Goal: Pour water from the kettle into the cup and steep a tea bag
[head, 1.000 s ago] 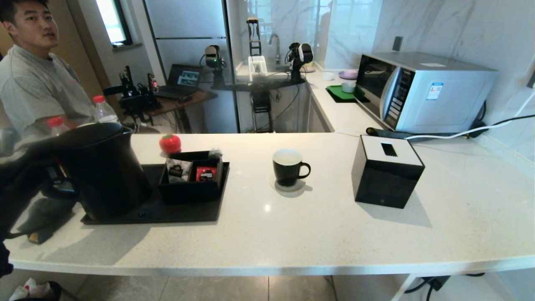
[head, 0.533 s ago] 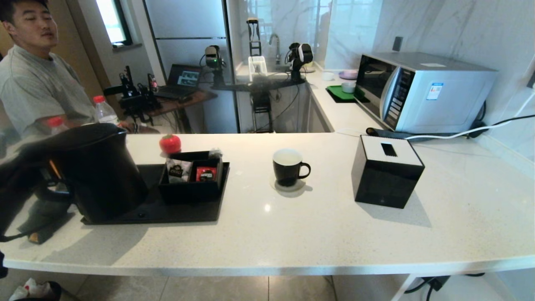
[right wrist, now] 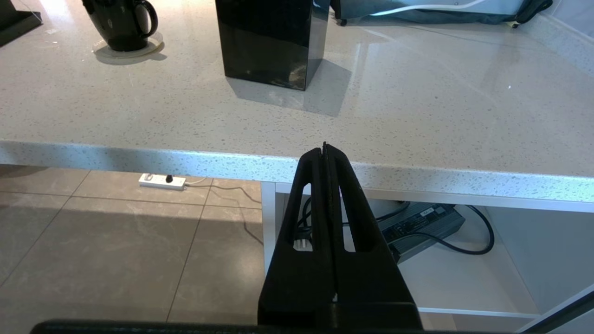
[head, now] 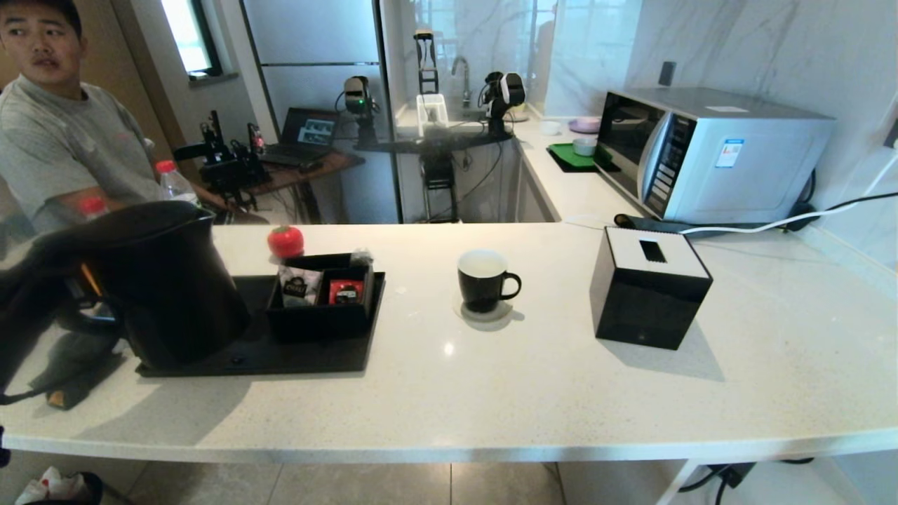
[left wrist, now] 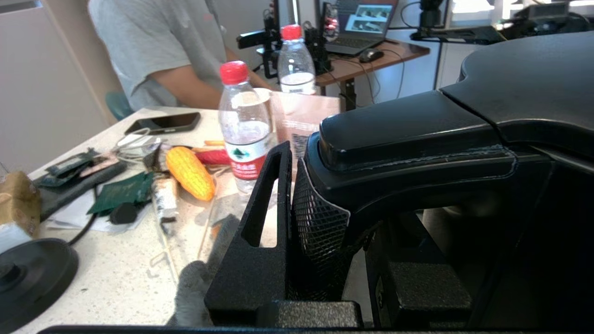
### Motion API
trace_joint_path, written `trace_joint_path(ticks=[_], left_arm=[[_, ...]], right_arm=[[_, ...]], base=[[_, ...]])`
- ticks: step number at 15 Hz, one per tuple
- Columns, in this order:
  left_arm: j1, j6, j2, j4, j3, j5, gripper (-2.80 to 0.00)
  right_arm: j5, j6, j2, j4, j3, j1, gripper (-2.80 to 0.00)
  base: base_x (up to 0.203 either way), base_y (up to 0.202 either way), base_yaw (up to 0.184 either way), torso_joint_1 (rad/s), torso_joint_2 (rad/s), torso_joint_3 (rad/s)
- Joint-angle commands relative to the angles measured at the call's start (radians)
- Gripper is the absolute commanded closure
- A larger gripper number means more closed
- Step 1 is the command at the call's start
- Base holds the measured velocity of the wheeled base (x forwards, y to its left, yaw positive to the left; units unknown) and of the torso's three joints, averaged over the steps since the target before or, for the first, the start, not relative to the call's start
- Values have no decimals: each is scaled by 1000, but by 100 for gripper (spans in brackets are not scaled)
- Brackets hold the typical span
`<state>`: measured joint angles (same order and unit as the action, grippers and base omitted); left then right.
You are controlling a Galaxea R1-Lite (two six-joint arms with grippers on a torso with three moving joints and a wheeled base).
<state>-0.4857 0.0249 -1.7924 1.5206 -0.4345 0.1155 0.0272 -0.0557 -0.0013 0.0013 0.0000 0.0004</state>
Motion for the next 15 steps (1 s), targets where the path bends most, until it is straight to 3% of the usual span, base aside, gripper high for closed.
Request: trace_joint_path(ticks=[1,5,15], left_arm=[[4,0,5,49,4,1,0],[3,0,24,49,76,5,0],[16,-6,20,49,45,6,0]], right_arm=[[0,-1,1,0,0,1,0],[0,-1,1,0,0,0,0],[0,-1,1,0,0,1,0]], base=[[0,0,0,0,0,0],[0,0,0,0,0,0],[0,0,0,0,0,0]])
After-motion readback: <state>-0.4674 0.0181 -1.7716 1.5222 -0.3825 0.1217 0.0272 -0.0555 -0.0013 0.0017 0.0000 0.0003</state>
